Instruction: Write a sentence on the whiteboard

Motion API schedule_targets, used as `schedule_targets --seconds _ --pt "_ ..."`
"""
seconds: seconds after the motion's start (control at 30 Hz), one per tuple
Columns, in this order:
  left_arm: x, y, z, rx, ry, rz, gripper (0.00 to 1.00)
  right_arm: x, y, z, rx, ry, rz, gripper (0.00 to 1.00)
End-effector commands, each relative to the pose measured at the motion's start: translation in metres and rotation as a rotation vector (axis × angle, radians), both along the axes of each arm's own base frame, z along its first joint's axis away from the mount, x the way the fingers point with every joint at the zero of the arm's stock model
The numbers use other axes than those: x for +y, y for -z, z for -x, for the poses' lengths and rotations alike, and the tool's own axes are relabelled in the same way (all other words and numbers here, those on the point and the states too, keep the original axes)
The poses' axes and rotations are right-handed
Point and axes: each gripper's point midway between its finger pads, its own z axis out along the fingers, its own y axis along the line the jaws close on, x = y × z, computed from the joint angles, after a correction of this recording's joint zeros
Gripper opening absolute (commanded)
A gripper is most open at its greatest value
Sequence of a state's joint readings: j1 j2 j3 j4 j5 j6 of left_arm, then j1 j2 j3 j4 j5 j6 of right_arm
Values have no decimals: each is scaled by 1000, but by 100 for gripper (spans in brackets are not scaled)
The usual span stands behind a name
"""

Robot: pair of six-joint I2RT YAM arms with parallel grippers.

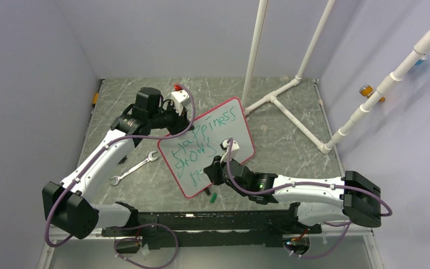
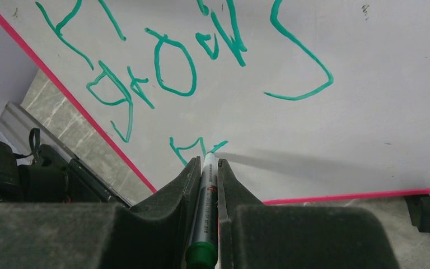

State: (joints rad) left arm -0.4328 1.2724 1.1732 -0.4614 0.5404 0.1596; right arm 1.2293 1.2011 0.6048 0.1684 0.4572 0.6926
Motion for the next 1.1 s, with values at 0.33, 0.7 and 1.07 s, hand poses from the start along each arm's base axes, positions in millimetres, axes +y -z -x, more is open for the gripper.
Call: schedule_targets --seconds 0.33,0.7,1.07 --pt "5 -18 -14 -118 -18 -23 0 -20 1 -8 0 103 10 0" --pt "4 -18 -14 -116 -18 -23 0 -19 -26 -18 -57 119 23 0" --pt "5 -18 -13 -119 -18 -25 0 1 -39 -20 -71 73 12 0"
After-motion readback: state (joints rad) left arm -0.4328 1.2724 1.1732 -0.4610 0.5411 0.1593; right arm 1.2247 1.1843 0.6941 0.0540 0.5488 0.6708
